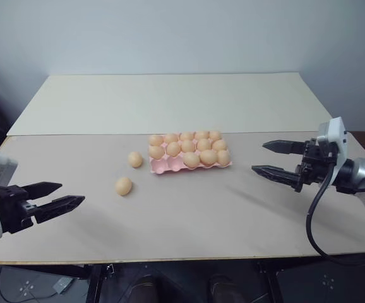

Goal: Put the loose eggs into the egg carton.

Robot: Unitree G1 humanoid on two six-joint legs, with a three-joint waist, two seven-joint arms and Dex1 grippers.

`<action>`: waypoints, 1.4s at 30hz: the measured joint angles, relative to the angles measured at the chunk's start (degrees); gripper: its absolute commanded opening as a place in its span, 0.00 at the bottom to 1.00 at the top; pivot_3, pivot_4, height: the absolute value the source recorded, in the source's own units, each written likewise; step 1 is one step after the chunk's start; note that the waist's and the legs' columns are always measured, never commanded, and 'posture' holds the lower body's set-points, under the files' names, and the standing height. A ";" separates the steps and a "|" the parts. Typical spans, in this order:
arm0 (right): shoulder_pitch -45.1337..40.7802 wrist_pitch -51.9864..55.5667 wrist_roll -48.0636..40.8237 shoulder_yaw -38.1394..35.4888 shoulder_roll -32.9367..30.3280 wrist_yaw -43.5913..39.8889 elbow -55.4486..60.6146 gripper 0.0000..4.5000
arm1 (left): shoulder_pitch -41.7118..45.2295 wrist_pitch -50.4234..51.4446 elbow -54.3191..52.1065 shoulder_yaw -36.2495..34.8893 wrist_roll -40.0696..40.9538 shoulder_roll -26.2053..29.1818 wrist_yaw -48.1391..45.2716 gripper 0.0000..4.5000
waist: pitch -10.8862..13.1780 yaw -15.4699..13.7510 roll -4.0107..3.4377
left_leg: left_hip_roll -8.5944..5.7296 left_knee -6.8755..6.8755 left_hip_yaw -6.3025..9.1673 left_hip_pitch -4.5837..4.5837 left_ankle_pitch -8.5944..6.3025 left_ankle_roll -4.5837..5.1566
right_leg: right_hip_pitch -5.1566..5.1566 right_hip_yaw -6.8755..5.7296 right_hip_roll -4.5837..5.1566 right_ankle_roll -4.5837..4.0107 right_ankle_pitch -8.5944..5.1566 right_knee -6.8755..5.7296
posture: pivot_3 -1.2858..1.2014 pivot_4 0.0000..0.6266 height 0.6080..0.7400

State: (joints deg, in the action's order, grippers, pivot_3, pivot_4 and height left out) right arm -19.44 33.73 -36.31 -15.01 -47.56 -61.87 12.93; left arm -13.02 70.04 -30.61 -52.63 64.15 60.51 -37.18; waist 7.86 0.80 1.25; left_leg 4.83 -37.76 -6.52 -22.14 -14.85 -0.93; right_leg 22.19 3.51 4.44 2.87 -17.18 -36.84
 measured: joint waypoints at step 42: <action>0.99 0.61 -1.09 1.95 0.87 4.51 4.66 1.00 | 21.28 -16.18 6.76 48.11 -37.69 -28.79 23.11 0.65 | -0.05 -0.27 -0.03 | 0.00 -0.03 0.03 -0.02 0.01 0.00 | -0.04 0.06 -0.04 0.03 0.02 -0.01 | 0.52 0.24 1.00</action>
State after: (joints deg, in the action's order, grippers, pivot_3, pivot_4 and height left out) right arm -18.45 34.33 -37.39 -13.05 -46.69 -57.36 17.59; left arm 8.26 53.86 -23.85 -4.52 26.47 31.72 -14.07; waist 7.82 0.53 1.22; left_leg 4.83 -37.79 -6.49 -22.16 -14.84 -0.93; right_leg 22.15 3.56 4.41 2.90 -17.16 -36.85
